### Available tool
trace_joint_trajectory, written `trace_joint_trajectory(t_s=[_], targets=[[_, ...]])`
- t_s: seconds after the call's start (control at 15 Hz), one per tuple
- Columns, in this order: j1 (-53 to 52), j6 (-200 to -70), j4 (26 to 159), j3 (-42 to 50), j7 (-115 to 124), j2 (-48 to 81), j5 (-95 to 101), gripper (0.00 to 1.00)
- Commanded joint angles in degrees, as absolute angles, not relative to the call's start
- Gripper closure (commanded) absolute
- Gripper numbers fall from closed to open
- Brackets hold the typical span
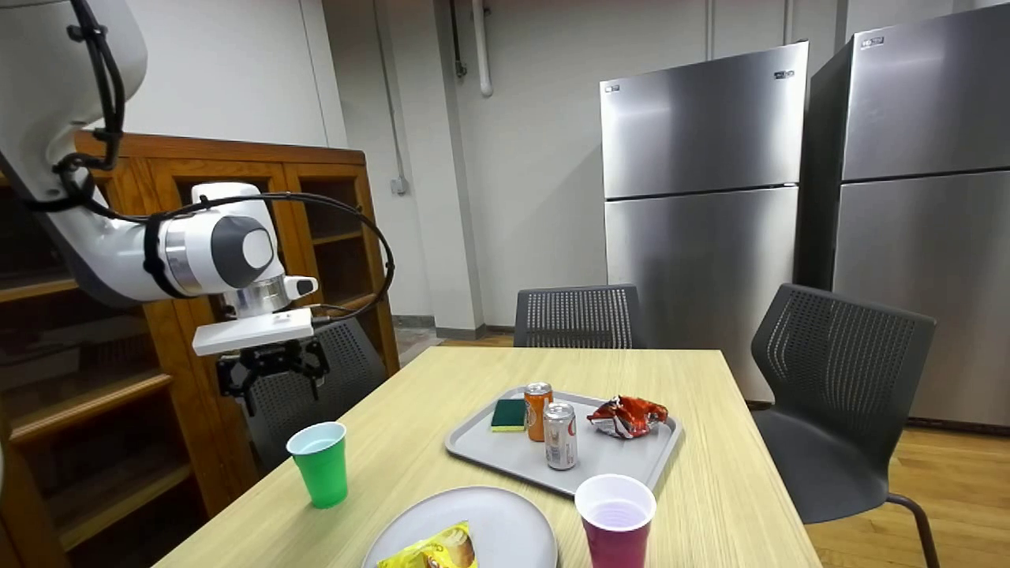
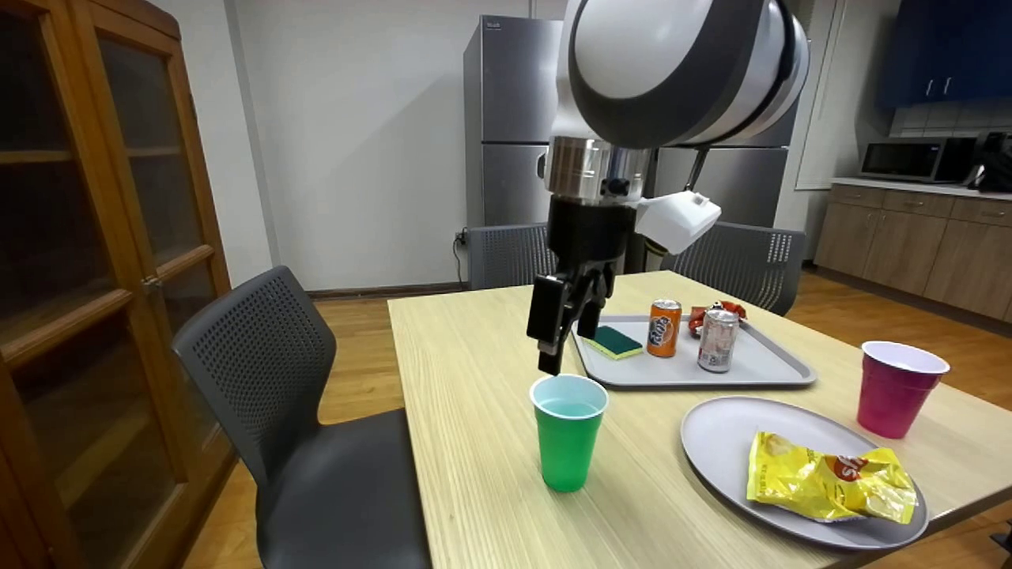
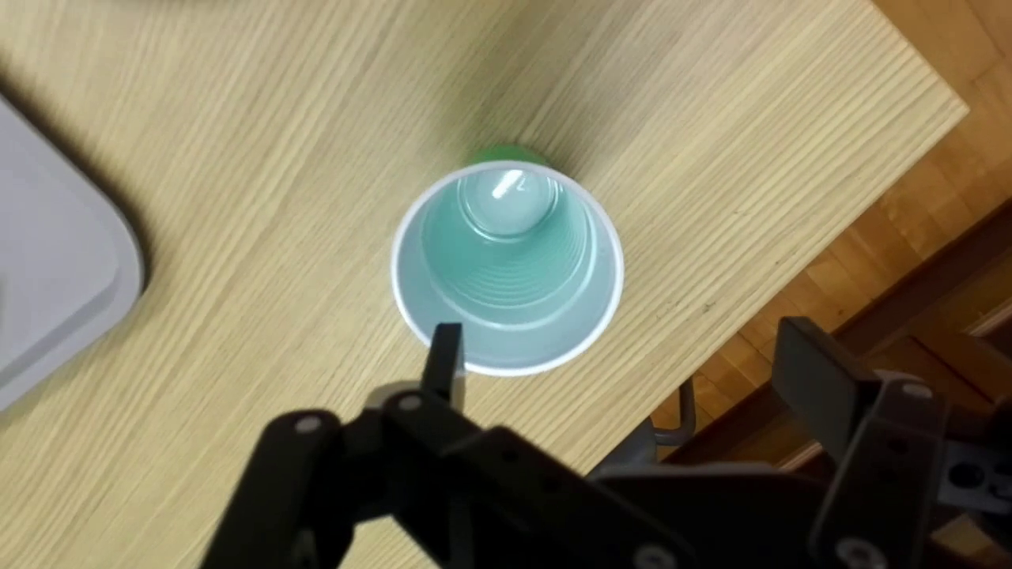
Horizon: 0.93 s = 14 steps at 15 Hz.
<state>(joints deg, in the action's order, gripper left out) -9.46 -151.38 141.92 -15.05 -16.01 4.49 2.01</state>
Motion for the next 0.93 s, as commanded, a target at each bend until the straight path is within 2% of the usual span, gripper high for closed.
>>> trace_joint_trajectory(t_s=[0.0, 0.27, 0.87], targets=[[-9.7, -144.6, 143.7, -12.8, -13.1, -1.0, 5.0, 0.0], [-9.1, -141.1, 144.9, -10.5, -12.2, -3.9, 5.5, 0.0], [-7.2, -142.0, 151.3, -5.4, -13.2, -9.0, 4.6, 0.0]])
